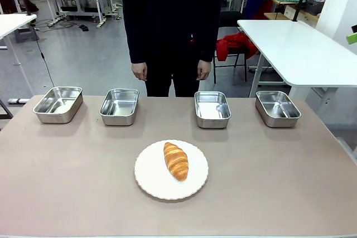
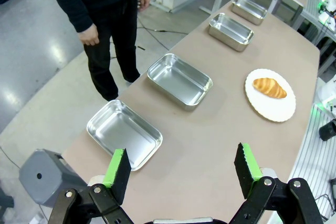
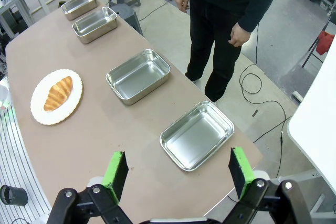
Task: Place the bread in the container.
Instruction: Place the Butter Roll into the Airtight Container indicated by the human.
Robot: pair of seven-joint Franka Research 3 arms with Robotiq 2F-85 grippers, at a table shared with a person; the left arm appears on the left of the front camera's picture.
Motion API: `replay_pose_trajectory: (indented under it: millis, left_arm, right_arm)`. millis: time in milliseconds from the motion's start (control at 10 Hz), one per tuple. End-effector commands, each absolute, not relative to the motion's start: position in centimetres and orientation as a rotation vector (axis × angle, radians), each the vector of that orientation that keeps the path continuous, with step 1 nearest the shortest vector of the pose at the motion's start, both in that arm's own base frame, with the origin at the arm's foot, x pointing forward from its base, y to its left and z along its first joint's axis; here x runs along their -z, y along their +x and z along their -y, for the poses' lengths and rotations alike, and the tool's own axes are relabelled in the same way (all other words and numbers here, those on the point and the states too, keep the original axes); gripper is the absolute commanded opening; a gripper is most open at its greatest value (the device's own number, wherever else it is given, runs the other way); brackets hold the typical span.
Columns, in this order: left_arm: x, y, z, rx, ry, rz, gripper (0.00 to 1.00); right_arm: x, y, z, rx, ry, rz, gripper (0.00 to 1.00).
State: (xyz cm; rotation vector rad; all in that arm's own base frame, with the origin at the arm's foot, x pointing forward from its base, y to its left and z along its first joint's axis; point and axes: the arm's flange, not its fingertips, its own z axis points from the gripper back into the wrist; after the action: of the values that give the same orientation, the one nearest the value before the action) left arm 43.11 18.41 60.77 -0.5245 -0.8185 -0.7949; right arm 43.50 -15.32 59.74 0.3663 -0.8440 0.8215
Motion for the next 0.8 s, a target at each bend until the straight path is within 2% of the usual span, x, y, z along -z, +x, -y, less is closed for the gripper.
replay_pose_trajectory:
  millis: [0, 700]
  left_arm:
    - [-60.81, 42.91, -18.38, 0.811, -0.527, 0.825, 1.00]
    - [-60.81, 42.91, -18.38, 0.811, -0.527, 0.825, 1.00]
  right_arm:
    - [-59.77, 43.61, 15.27, -0.823, 0.371, 0.855, 1.00]
    - [-59.77, 43.61, 15.27, -0.823, 0.371, 0.855, 1.00]
